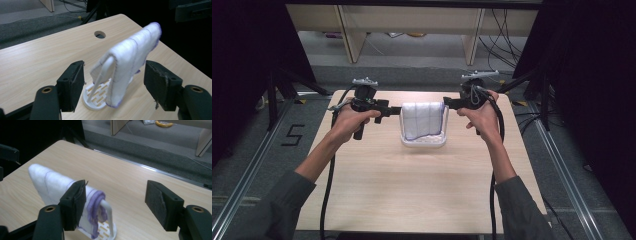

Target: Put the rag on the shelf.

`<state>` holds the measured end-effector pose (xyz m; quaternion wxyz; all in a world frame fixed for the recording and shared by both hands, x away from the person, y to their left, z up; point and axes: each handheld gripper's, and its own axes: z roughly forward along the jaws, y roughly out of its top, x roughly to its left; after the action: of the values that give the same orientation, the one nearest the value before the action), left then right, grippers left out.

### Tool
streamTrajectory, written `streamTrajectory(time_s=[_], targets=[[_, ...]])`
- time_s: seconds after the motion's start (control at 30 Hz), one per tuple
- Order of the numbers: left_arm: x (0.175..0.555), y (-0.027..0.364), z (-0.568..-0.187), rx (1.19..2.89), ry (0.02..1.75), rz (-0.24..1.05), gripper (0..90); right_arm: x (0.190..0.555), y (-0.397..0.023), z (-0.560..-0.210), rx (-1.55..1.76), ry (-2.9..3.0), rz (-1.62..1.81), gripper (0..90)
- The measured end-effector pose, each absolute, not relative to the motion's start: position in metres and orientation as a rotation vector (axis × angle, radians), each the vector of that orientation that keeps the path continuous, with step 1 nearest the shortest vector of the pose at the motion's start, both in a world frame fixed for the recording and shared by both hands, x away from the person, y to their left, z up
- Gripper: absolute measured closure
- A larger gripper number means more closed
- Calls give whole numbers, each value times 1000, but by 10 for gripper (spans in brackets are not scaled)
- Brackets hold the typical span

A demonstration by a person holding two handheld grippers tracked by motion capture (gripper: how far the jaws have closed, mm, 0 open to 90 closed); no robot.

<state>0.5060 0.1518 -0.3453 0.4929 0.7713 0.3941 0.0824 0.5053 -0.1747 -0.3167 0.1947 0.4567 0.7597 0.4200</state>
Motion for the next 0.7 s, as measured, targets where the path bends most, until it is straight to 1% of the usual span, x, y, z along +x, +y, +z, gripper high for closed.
streamTrajectory(time_s=[0.1, 0.13, 0.27, 0.7], targets=[[499, 152, -346, 1859, 944, 194, 310, 500, -174, -318, 1277, 2128, 1194, 309], [496, 152, -347, 1861, 933, 189, 309, 496, -174, -318, 1285, 2122, 1201, 290], [491, 152, -348, 1865, 932, 206, 301, 491, -175, -318, 1282, 2113, 1212, 289], [471, 156, -354, 1839, 898, 160, 287, 475, -179, -326, 1260, 2114, 1263, 283]])
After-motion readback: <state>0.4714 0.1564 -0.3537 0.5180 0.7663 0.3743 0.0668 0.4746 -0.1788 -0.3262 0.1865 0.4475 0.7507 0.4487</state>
